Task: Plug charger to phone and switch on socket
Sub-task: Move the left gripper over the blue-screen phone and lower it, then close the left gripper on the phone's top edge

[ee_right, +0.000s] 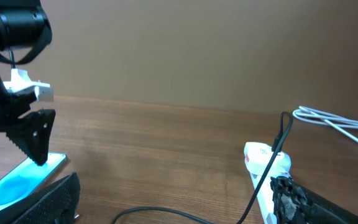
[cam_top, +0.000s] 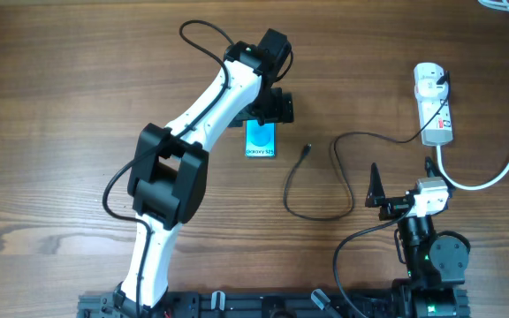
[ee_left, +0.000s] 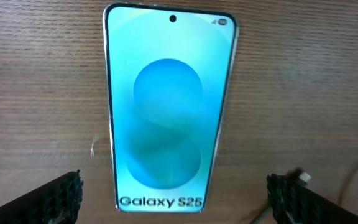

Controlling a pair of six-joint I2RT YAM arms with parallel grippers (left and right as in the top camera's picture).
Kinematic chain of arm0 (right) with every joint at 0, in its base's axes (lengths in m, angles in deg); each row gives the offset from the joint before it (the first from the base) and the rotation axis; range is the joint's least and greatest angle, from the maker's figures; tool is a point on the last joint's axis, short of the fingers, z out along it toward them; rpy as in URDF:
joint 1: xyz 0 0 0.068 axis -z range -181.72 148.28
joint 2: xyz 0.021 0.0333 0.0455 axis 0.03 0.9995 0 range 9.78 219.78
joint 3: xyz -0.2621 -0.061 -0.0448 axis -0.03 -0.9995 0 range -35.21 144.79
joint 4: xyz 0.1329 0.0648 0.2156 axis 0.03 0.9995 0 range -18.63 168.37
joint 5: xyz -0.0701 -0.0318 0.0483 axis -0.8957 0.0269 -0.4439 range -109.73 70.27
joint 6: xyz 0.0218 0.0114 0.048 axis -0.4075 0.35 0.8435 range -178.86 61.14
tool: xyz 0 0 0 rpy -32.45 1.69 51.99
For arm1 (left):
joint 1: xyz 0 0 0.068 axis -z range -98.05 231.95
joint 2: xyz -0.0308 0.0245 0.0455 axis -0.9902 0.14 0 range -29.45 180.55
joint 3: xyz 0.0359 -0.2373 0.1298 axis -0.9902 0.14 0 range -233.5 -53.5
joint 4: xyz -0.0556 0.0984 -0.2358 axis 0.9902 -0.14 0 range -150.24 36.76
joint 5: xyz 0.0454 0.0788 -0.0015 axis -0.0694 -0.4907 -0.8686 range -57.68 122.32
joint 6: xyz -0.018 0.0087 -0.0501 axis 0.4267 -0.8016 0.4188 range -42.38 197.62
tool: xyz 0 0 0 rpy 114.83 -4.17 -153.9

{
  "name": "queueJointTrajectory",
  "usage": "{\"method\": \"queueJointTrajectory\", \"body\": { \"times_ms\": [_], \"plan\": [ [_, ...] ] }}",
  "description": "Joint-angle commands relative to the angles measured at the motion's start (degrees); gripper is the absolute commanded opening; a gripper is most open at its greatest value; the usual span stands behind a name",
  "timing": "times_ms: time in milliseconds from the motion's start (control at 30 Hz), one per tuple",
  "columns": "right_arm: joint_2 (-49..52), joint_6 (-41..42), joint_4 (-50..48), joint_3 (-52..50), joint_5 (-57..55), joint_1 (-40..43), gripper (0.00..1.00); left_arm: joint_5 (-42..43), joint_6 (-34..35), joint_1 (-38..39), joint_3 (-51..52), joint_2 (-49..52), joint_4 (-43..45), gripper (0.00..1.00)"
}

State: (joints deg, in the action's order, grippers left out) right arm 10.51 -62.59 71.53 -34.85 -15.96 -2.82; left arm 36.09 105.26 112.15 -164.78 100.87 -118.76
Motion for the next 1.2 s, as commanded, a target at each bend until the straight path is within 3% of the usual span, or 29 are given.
{"method": "queueJointTrajectory", "body": {
  "times_ms": [0, 1167],
  "plan": [
    [-0.46, 0.87, -0.17, -0.07, -0.52, -0.22, 1.00, -0.20, -1.68, -0.33, -0.79, 2.60, 0.46, 1.00],
    [-0.46, 0.85, -0.17, -0.07, -0.52, -0.22, 1.00, -3.43, -1.57, 0.44, -0.35, 4.07, 2.82, 1.00]
  ]
}}
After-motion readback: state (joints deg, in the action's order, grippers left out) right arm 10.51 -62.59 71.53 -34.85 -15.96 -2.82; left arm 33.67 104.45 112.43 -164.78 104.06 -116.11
